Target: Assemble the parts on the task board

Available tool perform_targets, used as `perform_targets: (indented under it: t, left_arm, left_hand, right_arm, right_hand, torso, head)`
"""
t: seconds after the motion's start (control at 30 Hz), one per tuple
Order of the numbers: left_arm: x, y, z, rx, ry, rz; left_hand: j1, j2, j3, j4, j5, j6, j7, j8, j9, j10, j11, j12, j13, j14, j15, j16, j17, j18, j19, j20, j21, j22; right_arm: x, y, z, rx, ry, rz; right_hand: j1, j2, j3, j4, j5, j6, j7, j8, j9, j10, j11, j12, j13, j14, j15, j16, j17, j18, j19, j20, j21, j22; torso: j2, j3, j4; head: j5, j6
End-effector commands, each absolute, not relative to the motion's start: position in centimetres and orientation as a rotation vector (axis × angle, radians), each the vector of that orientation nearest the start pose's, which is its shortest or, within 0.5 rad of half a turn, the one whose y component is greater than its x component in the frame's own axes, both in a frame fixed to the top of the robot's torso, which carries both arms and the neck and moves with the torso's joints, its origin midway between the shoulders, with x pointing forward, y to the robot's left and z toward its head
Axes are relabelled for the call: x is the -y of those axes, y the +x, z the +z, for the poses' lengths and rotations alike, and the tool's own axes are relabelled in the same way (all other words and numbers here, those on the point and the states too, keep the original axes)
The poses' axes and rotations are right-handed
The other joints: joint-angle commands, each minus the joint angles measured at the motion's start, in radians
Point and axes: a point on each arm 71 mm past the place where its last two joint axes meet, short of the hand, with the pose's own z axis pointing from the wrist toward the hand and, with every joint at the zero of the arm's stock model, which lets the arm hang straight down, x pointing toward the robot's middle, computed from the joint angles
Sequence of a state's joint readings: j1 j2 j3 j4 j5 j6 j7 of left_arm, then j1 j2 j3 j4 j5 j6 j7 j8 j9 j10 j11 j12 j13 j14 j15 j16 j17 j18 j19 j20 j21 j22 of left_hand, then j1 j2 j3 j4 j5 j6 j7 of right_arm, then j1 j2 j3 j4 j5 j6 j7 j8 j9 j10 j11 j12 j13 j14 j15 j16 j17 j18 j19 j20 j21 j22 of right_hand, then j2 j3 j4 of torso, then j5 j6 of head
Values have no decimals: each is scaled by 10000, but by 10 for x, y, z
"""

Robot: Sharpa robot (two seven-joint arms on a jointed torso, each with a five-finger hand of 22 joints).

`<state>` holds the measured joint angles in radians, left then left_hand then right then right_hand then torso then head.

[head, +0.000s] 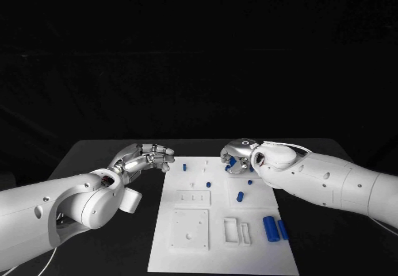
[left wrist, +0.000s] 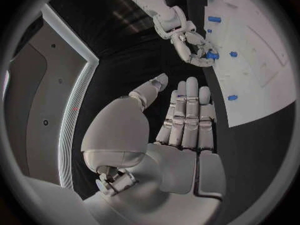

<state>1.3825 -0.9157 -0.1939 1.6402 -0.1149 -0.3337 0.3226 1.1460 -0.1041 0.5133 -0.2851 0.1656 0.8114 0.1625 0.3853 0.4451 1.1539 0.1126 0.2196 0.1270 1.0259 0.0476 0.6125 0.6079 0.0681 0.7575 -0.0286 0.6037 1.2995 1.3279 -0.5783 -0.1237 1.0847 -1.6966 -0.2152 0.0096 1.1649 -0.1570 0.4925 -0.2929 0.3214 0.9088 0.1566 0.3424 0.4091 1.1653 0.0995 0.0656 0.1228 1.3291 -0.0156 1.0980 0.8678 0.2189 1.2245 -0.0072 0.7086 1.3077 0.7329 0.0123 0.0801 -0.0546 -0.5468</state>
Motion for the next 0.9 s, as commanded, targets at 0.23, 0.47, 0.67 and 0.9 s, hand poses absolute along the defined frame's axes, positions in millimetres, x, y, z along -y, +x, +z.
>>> perform_targets:
  t: [0.23, 0.47, 0.67, 0.9]
  left_arm:
    - [-209, 476, -142, -15527, -8934, -14850]
    - [-210, 477, -143, -15535, -8955, -14811]
    - [-211, 478, -143, -15533, -9013, -14794]
    - [-211, 478, -143, -15567, -9048, -14758]
  left_hand:
    - [-132, 14, 60, -10, 4, -29, 78, -65, 14, -57, 24, -54, -9, -51, 14, 28, -18, -90, -19, -70, -6, -16]
    - [-141, 12, 61, -9, -5, -29, 80, -69, 17, -59, 26, -58, -10, -53, 15, 31, -21, -96, -21, -76, -5, -17]
    - [-152, 11, 63, -6, -16, -28, 84, -74, 21, -62, 29, -65, -10, -57, 16, 34, -26, -105, -23, -82, -5, -19]
    - [-160, 30, 75, -2, -27, -25, 87, -79, 26, -63, 30, -72, -11, -64, 17, 37, -34, -115, -26, -92, -5, -22]
  right_arm:
    - [186, 568, -172, -16310, -5348, 3397]
    - [188, 568, -173, -16358, -5386, 3292]
    - [187, 568, -174, -16372, -5412, 3339]
    - [187, 568, -173, -16273, -5280, 3461]
  right_hand:
    - [41, 33, 135, 10, -3, 196, -45, 48, 17, 247, -42, 106, -7, -42, -31, 79, -69, 429, 76, -163, 81, 214]
    - [138, 76, 291, 9, -77, 294, -84, 73, 29, 396, -89, 132, 10, -56, -76, 127, -123, 429, 67, -172, 130, 221]
    - [104, 122, 477, 22, -205, 385, -113, 83, 35, 535, -129, 141, 39, -71, -114, 180, -189, 429, 59, -162, 193, 220]
    - [-88, 283, 1045, 131, -1167, 570, -181, 107, 55, 783, -206, 156, 124, -97, -188, 253, -323, 429, 60, -154, 248, 190]
  torso:
    - [118, 0, 16]
    - [164, -3, 21]
    - [198, 4, 1]
    - [238, 3, 16]
  head:
    - [5, 13]
    - [-15, 3]
    - [-30, 21]
    - [-38, 25]
